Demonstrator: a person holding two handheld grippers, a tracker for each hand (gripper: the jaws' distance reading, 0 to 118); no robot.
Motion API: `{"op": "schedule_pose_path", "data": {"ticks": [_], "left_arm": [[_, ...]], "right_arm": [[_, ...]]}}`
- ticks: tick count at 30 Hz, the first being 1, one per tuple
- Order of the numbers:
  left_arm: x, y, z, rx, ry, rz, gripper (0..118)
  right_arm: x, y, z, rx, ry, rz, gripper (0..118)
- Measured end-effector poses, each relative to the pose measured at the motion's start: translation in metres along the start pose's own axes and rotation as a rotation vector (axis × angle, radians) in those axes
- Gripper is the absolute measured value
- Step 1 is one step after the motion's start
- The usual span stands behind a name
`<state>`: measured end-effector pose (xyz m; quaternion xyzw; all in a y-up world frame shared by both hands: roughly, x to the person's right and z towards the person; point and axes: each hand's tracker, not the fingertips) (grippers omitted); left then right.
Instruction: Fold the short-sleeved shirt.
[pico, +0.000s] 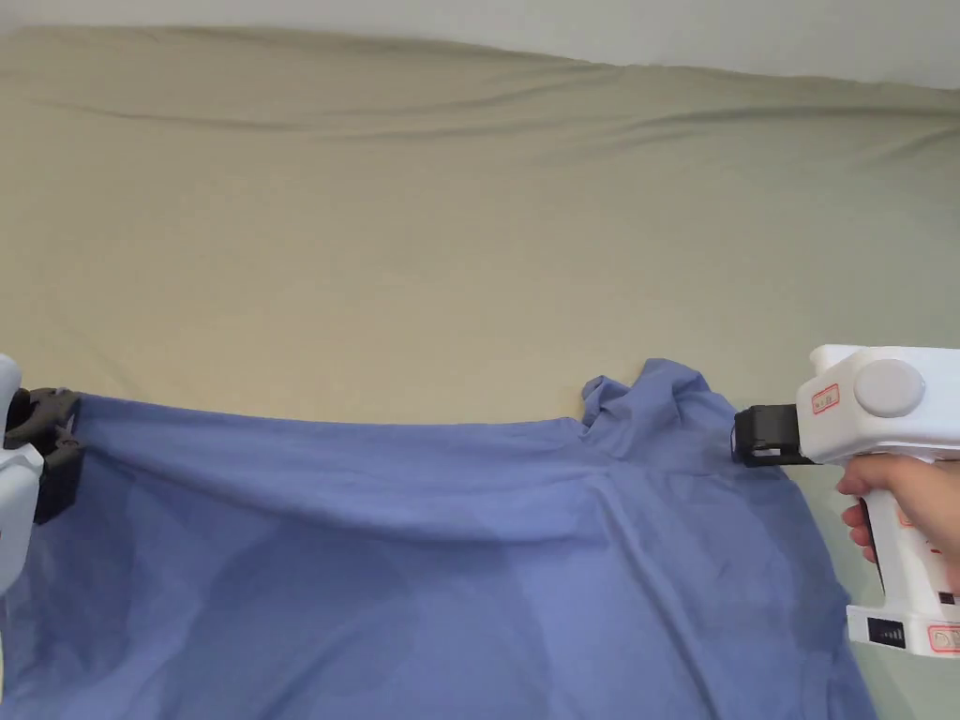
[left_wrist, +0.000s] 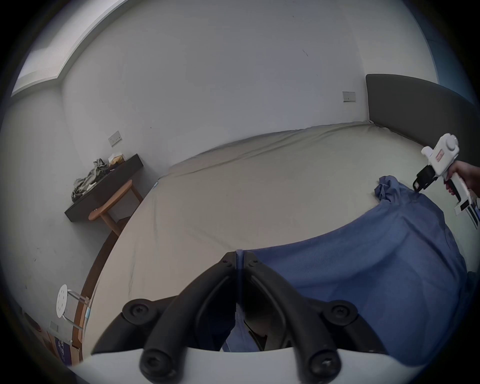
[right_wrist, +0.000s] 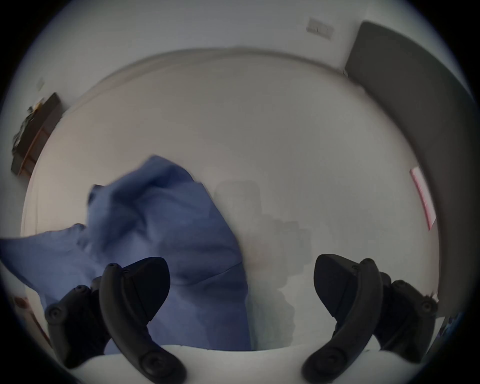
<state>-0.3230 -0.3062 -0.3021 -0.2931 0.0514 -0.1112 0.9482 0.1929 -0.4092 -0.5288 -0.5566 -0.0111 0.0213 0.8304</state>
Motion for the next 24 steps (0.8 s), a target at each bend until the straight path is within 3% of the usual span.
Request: {"op": "schedule_pose_path", "data": {"ticks": [3, 4, 6, 7, 8, 9, 10, 11, 16, 24], "left_arm": [[0.0, -0.007, -0.007, -0.021, 0.001, 0.006, 2], [0.0, -0.01, -0.008, -0.026, 0.001, 0.012, 2], [0.0, -0.014, -0.01, -0.04, 0.0, 0.012, 2], [0.002, -0.015, -0.011, -0.042, 0.001, 0.011, 2], [0.002, -0.016, -0.011, -0.047, 0.0, 0.012, 2], [0.002, -0.017, -0.011, -0.051, 0.002, 0.01, 2], [0.002, -0.017, -0.011, -0.056, 0.0, 0.011, 2], [0.003, -0.017, -0.01, -0.059, 0.001, 0.016, 2], [-0.001, -0.003, 0.015, -0.022, 0.023, 0.043, 2], [-0.026, 0.046, 0.097, 0.138, 0.098, 0.071, 2]], "right_arm": [[-0.013, -0.011, -0.016, -0.037, -0.012, 0.057, 104], [-0.016, -0.015, -0.023, -0.036, -0.024, 0.084, 93], [-0.017, -0.016, -0.015, 0.006, -0.01, 0.064, 88], [-0.015, -0.014, -0.011, 0.003, 0.055, 0.061, 73], [-0.016, -0.014, -0.007, 0.011, 0.03, 0.077, 62], [-0.019, -0.014, -0.002, 0.034, 0.019, 0.132, 36], [-0.02, -0.017, 0.002, 0.055, 0.02, 0.159, 0], [-0.02, -0.019, 0.005, 0.083, -0.04, 0.185, 0], [-0.008, -0.031, 0.069, 0.28, -0.022, 0.192, 0], [0.019, -0.063, 0.236, 0.554, 0.013, 0.238, 0]]}}
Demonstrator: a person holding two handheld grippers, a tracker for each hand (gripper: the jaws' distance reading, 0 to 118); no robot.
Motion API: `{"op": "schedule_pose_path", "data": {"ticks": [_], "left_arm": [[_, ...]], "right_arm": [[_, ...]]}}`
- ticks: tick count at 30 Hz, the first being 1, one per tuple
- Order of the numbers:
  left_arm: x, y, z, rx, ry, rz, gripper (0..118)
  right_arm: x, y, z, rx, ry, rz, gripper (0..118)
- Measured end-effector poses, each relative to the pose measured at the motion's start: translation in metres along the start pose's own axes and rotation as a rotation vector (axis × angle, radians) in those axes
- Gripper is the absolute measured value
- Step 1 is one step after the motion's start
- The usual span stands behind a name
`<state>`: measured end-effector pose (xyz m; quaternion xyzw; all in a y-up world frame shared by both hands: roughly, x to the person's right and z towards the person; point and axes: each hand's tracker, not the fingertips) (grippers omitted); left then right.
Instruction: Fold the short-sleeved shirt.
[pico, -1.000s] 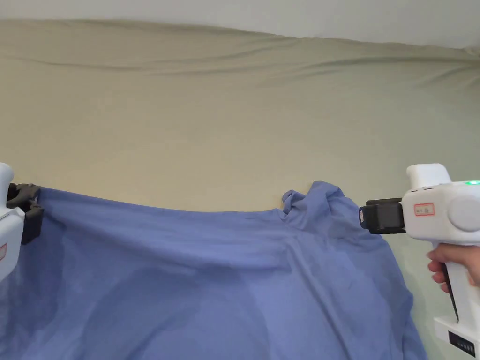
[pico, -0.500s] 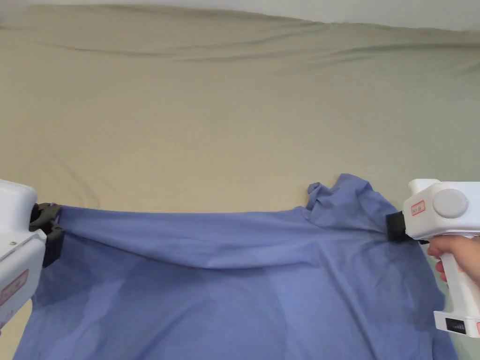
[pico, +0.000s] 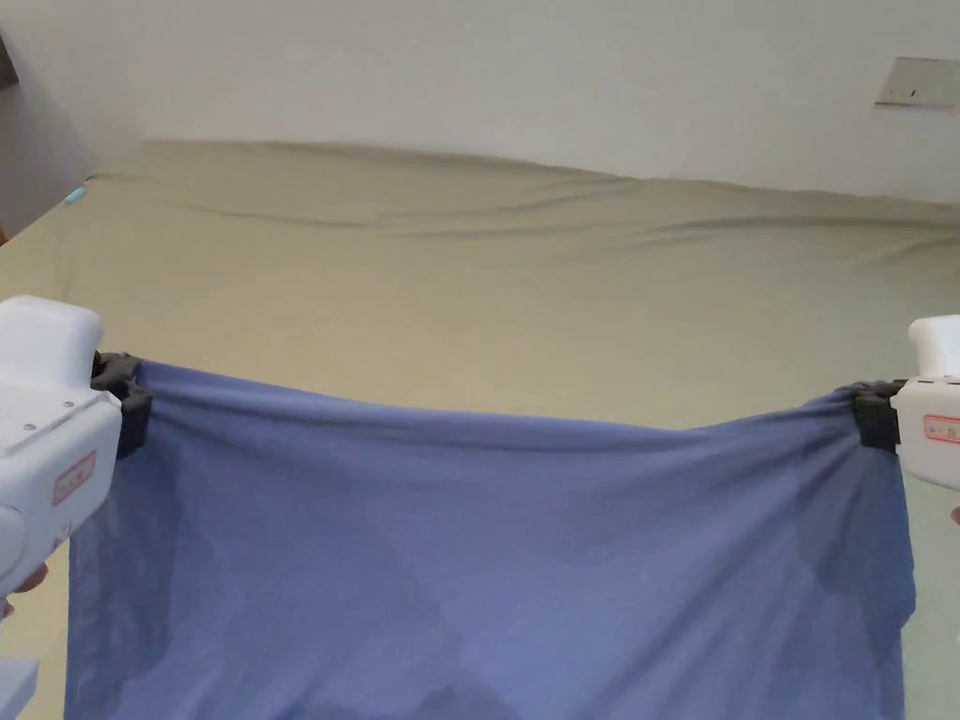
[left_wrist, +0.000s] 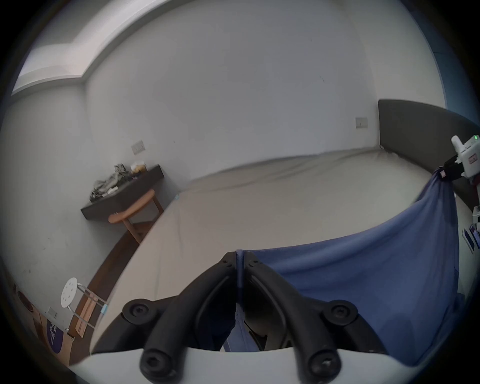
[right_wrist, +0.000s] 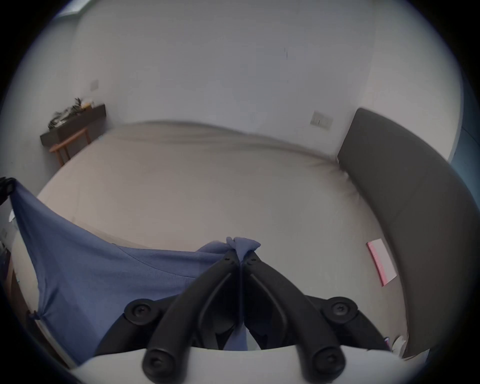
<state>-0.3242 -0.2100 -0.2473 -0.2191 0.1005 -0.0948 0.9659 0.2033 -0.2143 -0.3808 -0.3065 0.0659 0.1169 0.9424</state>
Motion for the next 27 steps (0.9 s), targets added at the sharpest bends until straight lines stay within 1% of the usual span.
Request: {"op": "schedule_pose_path", "data": {"ticks": [2, 5, 8, 11, 15, 16, 19, 22, 25, 27], "left_arm": [[-0.009, 0.02, 0.02, 0.044, 0.016, -0.014, 2], [-0.02, 0.051, 0.06, 0.151, 0.043, -0.004, 2], [-0.029, 0.078, 0.098, 0.236, 0.07, 0.006, 2], [-0.036, 0.099, 0.13, 0.304, 0.081, 0.022, 2], [-0.044, 0.124, 0.173, 0.389, 0.095, 0.043, 2], [-0.046, 0.128, 0.181, 0.406, 0.1, 0.046, 2], [-0.052, 0.144, 0.206, 0.453, 0.112, 0.049, 2], [-0.057, 0.16, 0.224, 0.495, 0.119, 0.055, 2], [-0.058, 0.177, 0.239, 0.529, 0.132, 0.059, 2], [-0.058, 0.192, 0.243, 0.536, 0.135, 0.06, 2]], "right_arm": [[0.007, 0.011, 0.036, 0.066, -0.008, -0.015, 0], [0.01, 0.026, 0.097, 0.201, -0.059, 0.008, 0], [0.015, 0.039, 0.153, 0.296, -0.075, -0.004, 0], [0.018, 0.046, 0.198, 0.403, -0.11, -0.021, 0], [0.021, 0.056, 0.254, 0.516, -0.148, -0.015, 0], [0.031, 0.058, 0.259, 0.541, -0.16, -0.007, 0], [0.04, 0.071, 0.292, 0.611, -0.171, -0.018, 0], [0.042, 0.085, 0.317, 0.671, -0.212, 0.0, 0], [0.042, 0.101, 0.339, 0.724, -0.233, 0.016, 0], [0.042, 0.111, 0.346, 0.725, -0.237, 0.001, 0]]}}
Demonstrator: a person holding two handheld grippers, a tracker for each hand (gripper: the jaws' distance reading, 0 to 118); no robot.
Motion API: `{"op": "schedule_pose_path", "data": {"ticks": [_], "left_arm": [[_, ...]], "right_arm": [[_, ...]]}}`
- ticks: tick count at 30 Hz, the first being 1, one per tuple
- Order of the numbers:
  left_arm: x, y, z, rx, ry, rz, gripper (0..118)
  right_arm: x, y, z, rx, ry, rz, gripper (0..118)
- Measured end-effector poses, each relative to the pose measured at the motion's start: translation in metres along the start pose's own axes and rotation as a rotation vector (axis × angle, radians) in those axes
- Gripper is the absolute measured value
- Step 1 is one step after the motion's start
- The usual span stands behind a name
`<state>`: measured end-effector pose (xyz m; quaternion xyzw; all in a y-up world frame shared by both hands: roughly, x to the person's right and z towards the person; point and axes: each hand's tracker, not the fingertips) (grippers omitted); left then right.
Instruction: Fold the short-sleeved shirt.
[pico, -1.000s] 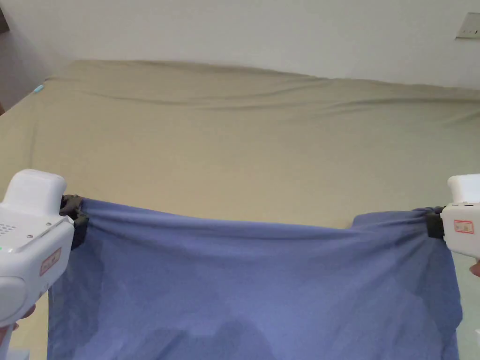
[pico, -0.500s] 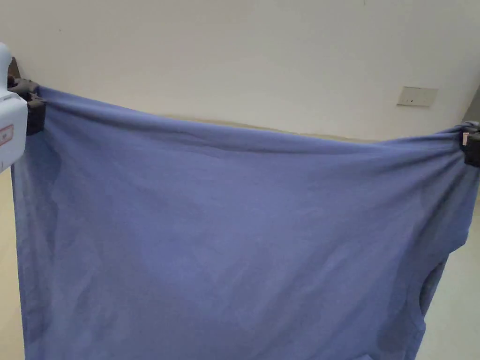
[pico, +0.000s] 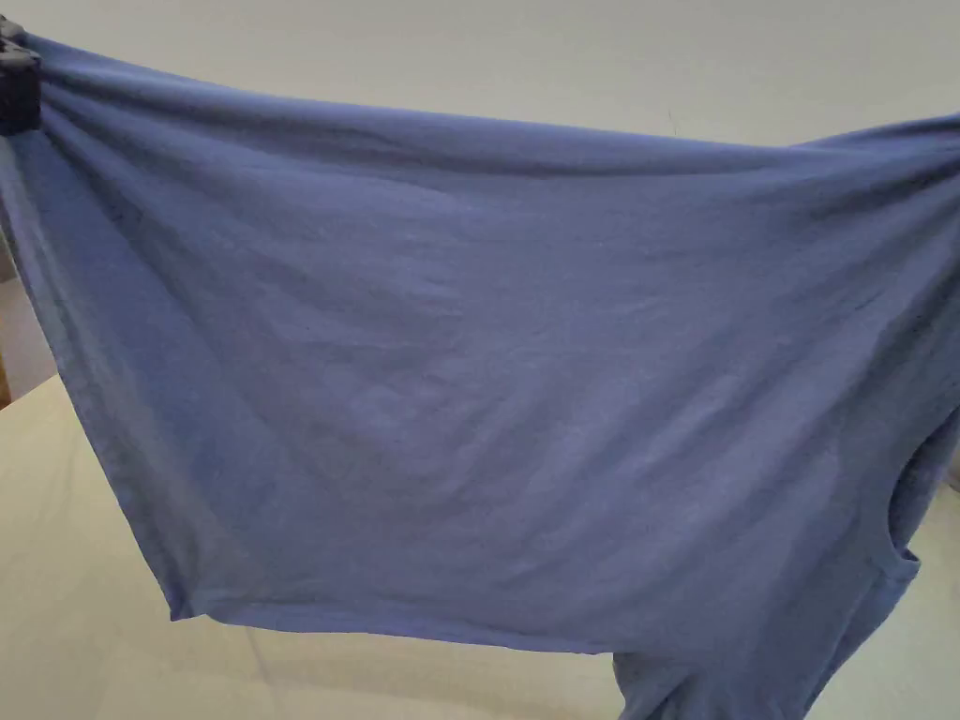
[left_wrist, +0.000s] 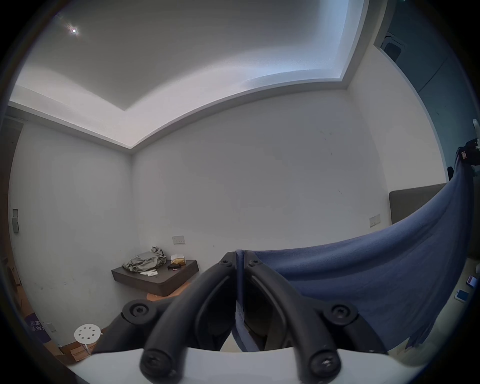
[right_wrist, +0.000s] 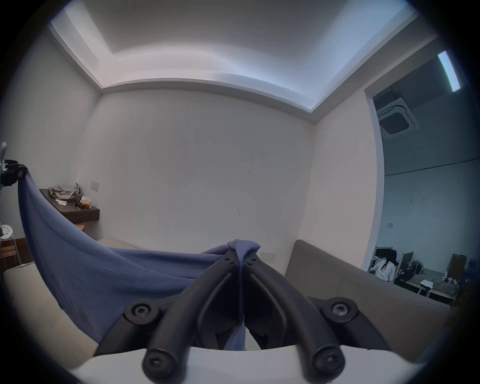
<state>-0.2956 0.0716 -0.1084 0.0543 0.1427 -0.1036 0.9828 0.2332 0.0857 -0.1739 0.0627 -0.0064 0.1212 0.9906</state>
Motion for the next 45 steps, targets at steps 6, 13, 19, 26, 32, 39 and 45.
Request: {"op": "schedule_pose_path", "data": {"ticks": [6, 13, 19, 26, 32, 39, 45], "left_arm": [[-0.006, 0.034, -0.037, 0.003, 0.001, 0.028, 2], [-0.003, 0.044, -0.086, -0.036, 0.017, 0.019, 2], [-0.002, 0.03, -0.12, -0.072, 0.019, 0.03, 2], [0.005, 0.012, -0.165, -0.097, 0.036, -0.004, 2], [0.012, 0.002, -0.211, -0.11, 0.043, 0.013, 2], [0.023, -0.019, -0.262, -0.128, 0.042, 0.049, 2], [0.036, -0.054, -0.303, -0.169, 0.04, 0.076, 2]], "right_arm": [[-0.007, 0.029, -0.021, 0.043, -0.034, 0.021, 0], [-0.013, 0.038, -0.067, 0.051, -0.056, 0.023, 0], [-0.021, 0.036, -0.105, 0.05, -0.059, 0.032, 0], [-0.036, 0.027, -0.157, 0.043, -0.071, 0.085, 0], [-0.044, 0.02, -0.21, 0.013, -0.065, 0.062, 0], [-0.057, 0.01, -0.257, -0.01, -0.082, 0.065, 0], [-0.072, -0.02, -0.289, -0.068, -0.083, 0.022, 0]]}}
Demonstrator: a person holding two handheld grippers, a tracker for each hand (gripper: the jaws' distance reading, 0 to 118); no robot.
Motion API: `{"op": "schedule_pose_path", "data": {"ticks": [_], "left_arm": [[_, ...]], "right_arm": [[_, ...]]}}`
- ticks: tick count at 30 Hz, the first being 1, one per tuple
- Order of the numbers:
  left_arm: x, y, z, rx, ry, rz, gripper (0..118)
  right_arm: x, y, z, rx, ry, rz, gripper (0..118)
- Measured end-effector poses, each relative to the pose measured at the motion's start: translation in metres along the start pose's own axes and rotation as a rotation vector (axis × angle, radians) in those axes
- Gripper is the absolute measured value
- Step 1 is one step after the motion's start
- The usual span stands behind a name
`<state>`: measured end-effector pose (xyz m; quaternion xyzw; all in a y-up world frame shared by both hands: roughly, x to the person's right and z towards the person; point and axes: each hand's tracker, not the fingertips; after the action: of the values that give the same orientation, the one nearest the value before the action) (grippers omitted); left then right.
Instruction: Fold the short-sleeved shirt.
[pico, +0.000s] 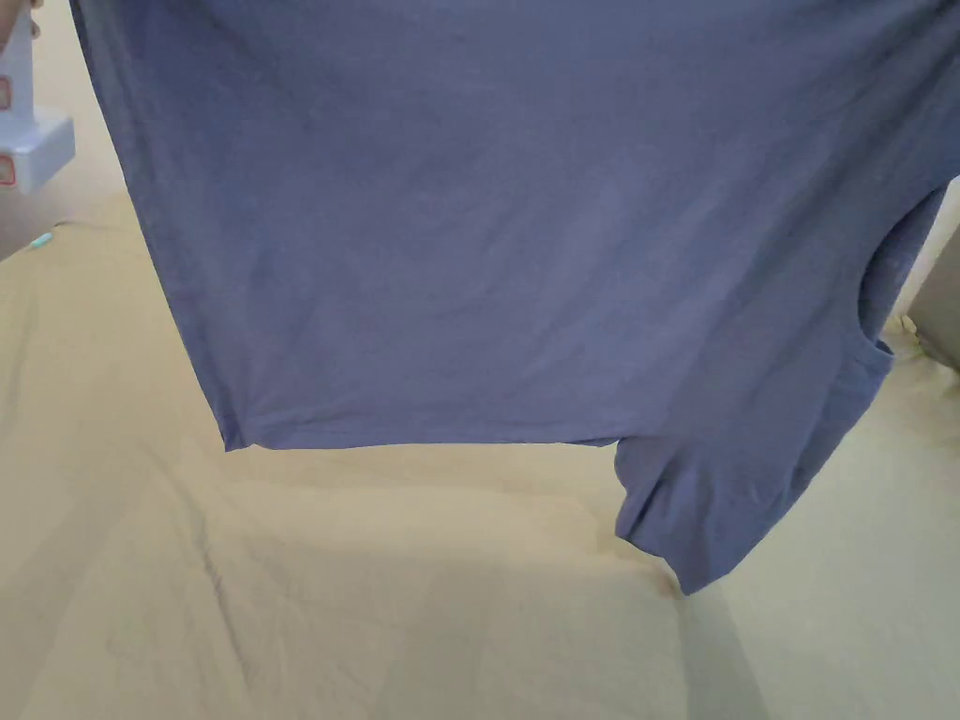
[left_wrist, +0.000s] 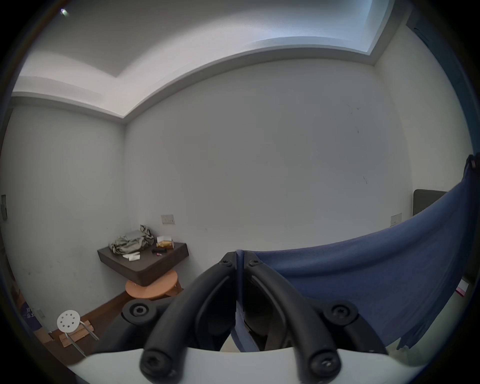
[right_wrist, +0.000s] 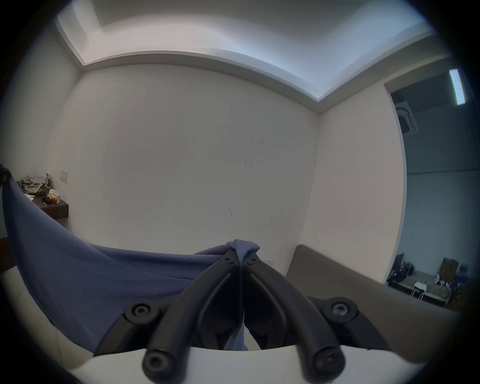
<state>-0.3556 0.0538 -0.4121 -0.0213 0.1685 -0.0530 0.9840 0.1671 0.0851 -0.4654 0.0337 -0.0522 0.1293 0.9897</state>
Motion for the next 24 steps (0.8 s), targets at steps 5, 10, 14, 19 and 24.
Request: {"op": "schedule_pose_path", "data": {"ticks": [5, 10, 14, 19, 24], "left_arm": [[0.016, -0.05, -0.038, -0.068, -0.001, -0.018, 2], [0.033, -0.122, -0.056, -0.193, -0.04, -0.056, 2], [0.04, -0.188, -0.044, -0.269, -0.07, -0.069, 2], [0.042, -0.265, -0.001, -0.397, -0.139, -0.126, 2], [0.027, -0.337, 0.082, -0.538, -0.211, -0.158, 2]], "right_arm": [[-0.018, -0.061, -0.027, -0.095, 0.034, -0.011, 0], [-0.034, -0.143, -0.04, -0.231, 0.075, -0.041, 0], [-0.043, -0.214, -0.025, -0.342, 0.126, -0.018, 0], [-0.041, -0.3, 0.025, -0.47, 0.192, -0.028, 0], [-0.036, -0.36, 0.125, -0.581, 0.269, -0.01, 0]]}}
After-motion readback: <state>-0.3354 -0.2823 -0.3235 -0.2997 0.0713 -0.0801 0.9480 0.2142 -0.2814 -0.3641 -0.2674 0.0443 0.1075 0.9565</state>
